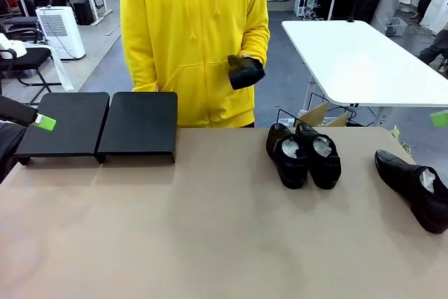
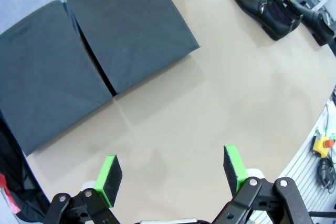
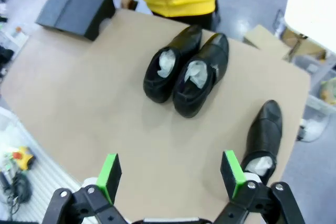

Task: Organize the shoes by placing them on the stand.
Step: Pick up one Shoe and place it in the middle of the table.

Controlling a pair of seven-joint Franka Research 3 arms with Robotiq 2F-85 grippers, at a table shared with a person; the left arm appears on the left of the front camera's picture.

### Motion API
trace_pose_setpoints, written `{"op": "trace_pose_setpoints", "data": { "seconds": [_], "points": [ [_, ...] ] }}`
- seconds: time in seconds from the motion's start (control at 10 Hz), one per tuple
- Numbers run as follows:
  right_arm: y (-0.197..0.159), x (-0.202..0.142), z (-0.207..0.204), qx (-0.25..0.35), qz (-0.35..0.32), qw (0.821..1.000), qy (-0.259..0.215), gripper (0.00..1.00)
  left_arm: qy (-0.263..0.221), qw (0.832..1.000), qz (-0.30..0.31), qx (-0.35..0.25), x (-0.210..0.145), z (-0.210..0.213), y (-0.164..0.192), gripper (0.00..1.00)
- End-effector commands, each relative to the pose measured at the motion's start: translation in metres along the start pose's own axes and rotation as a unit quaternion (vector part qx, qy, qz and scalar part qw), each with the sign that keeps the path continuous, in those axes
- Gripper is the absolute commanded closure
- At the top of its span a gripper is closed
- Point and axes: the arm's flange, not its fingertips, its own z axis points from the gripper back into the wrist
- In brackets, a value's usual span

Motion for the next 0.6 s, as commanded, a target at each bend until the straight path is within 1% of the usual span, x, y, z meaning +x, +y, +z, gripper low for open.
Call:
{"op": "trace_pose_setpoints", "data": {
  "seconds": [0.0, 0.1, 0.2, 0.3, 0.4, 0.5],
  "points": [
    [0.016, 0.033, -0.024, -0.09, -0.013, 0.995, 0.038, 0.0, -0.007, 1.0, -0.004, -0.009, -0.001, 0.001, 0.001, 0.0],
    [0.026, 0.046, -0.039, -0.123, -0.002, 0.991, 0.046, 0.0, -0.007, 1.0, -0.004, -0.009, -0.001, 0.001, 0.001, 0.0],
    [0.033, 0.058, -0.053, -0.138, 0.006, 0.989, 0.051, 0.0, -0.007, 1.0, -0.004, -0.009, -0.001, 0.001, 0.001, 0.0],
    [0.038, 0.067, -0.068, -0.144, 0.014, 0.988, 0.061, 0.0, -0.007, 1.0, -0.004, -0.009, -0.001, 0.001, 0.001, 0.0],
    [0.037, 0.071, -0.083, -0.138, 0.048, 0.986, 0.076, 0.0, -0.007, 1.0, -0.004, -0.009, -0.001, 0.001, 0.001, 0.0],
    [0.041, 0.053, -0.062, -0.117, 0.024, 0.992, 0.046, 0.0, -0.007, 1.0, -0.004, -0.009, -0.001, 0.001, 0.001, 0.0]
  ]
}}
